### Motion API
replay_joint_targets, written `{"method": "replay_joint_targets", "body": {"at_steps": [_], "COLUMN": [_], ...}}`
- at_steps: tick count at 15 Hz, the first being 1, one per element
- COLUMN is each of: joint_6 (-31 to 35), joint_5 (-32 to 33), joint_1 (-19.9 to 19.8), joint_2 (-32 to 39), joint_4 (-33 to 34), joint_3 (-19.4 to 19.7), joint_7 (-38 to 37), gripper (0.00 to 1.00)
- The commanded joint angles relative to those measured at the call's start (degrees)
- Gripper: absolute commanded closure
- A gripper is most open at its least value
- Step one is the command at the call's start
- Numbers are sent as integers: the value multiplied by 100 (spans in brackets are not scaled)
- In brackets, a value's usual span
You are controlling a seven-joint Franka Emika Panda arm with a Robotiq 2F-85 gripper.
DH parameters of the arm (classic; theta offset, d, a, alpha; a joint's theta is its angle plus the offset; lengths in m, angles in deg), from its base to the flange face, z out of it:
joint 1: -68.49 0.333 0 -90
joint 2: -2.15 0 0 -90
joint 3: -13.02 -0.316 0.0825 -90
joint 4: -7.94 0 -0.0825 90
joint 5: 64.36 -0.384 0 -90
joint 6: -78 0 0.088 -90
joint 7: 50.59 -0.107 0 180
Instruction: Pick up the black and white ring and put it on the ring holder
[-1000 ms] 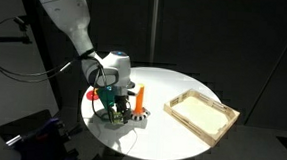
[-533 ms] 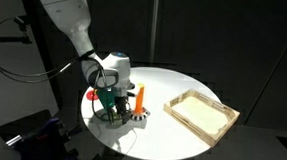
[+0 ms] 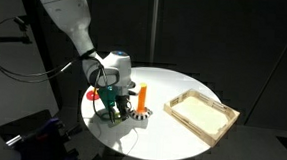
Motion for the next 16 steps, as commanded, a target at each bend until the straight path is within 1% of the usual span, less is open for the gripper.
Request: {"method": "replay_joint_targets", "body": {"at_steps": [1, 2, 3, 6, 9, 10, 12, 16], "joint_6": [-50, -77, -91, -113, -119, -120, -131, -63], "joint_5": [65, 63, 65, 86, 121, 149, 137, 94], "joint_1": [28, 31, 38, 74, 114, 131, 109, 94], "joint_2": [-238, -310, -364, -524, -655, -666, -662, -538], "joint_4": [-28, -41, -52, -79, -102, -98, -76, -11], "joint_3": [31, 23, 19, 18, 32, 51, 23, -34], "joint_7": [-90, -87, -86, -87, -94, -105, -73, -37], "gripper": [98, 100, 97, 94, 95, 70, 68, 37]}}
